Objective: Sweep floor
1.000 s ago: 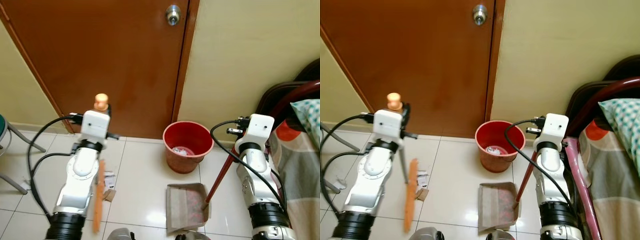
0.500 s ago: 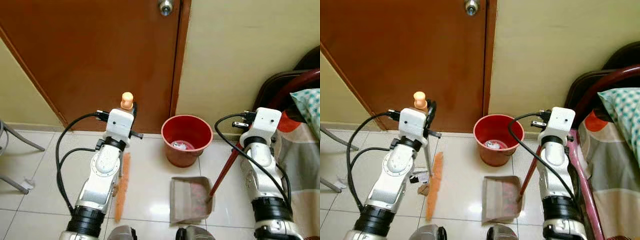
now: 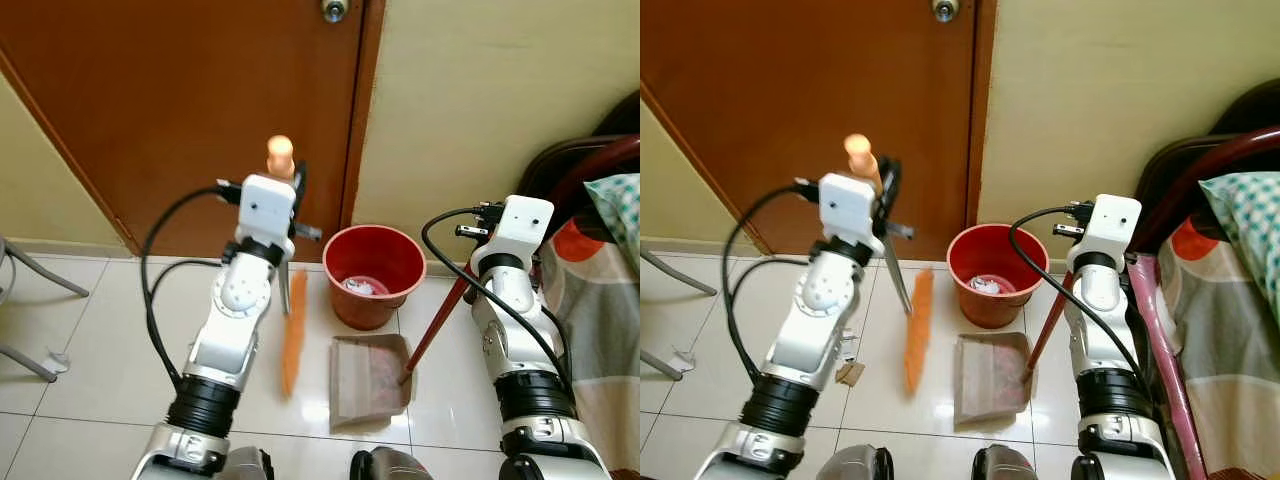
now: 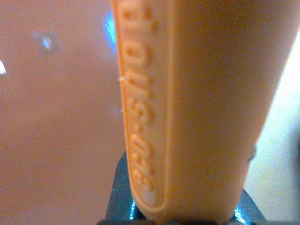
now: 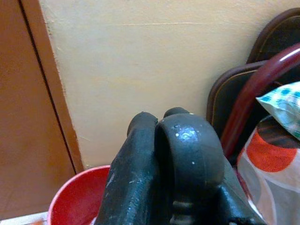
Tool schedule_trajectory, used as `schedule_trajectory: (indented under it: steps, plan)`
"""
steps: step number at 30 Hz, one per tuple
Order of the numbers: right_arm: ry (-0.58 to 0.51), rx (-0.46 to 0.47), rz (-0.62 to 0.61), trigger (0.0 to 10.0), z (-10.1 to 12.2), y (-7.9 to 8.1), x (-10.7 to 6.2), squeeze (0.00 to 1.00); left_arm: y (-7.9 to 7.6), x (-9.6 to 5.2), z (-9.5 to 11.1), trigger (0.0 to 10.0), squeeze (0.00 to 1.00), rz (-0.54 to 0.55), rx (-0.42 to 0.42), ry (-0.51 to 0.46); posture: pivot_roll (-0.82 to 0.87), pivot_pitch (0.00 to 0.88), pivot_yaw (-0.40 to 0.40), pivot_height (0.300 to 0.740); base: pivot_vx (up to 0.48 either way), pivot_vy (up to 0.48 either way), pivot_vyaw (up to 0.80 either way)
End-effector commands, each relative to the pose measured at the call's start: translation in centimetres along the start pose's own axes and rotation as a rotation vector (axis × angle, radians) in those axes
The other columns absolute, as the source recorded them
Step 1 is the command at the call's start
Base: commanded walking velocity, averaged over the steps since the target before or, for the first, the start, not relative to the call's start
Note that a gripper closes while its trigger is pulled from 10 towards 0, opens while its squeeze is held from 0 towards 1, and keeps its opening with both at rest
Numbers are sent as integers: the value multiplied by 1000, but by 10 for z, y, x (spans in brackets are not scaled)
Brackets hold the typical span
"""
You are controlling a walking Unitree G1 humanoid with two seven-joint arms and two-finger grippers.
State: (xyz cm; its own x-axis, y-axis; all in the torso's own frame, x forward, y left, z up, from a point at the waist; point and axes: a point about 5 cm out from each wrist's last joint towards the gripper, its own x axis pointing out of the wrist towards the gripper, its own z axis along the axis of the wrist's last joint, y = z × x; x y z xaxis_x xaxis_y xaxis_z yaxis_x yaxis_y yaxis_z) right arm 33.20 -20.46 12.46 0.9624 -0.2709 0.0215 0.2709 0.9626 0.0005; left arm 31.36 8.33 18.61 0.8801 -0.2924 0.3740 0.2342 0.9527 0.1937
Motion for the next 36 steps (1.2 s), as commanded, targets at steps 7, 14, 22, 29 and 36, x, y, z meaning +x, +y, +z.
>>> schedule_trajectory:
  steps: [7,14,22,29,36]
  plan:
    - [-7,-26,-8,10000,-3,-4,-3,0,64,-10,21,10000,0,141,273,-36,21,129,-10,740,0,0,0]
    - [25,-55,-9,10000,-14,-15,-10,0,91,-35,10,10000,0,236,331,82,23,129,-17,740,0,0,0]
    - [35,-74,-12,10000,-18,-16,-13,0,84,-56,-17,10000,0,247,346,207,13,132,-27,740,0,0,0]
    - [18,-65,-25,10000,-11,-19,-8,0,58,-47,-33,10000,0,182,263,229,1,134,-29,740,0,0,0]
    - [11,-66,-31,10000,-9,-20,-8,0,35,-42,-42,10000,0,117,177,263,-17,138,-26,740,0,0,0]
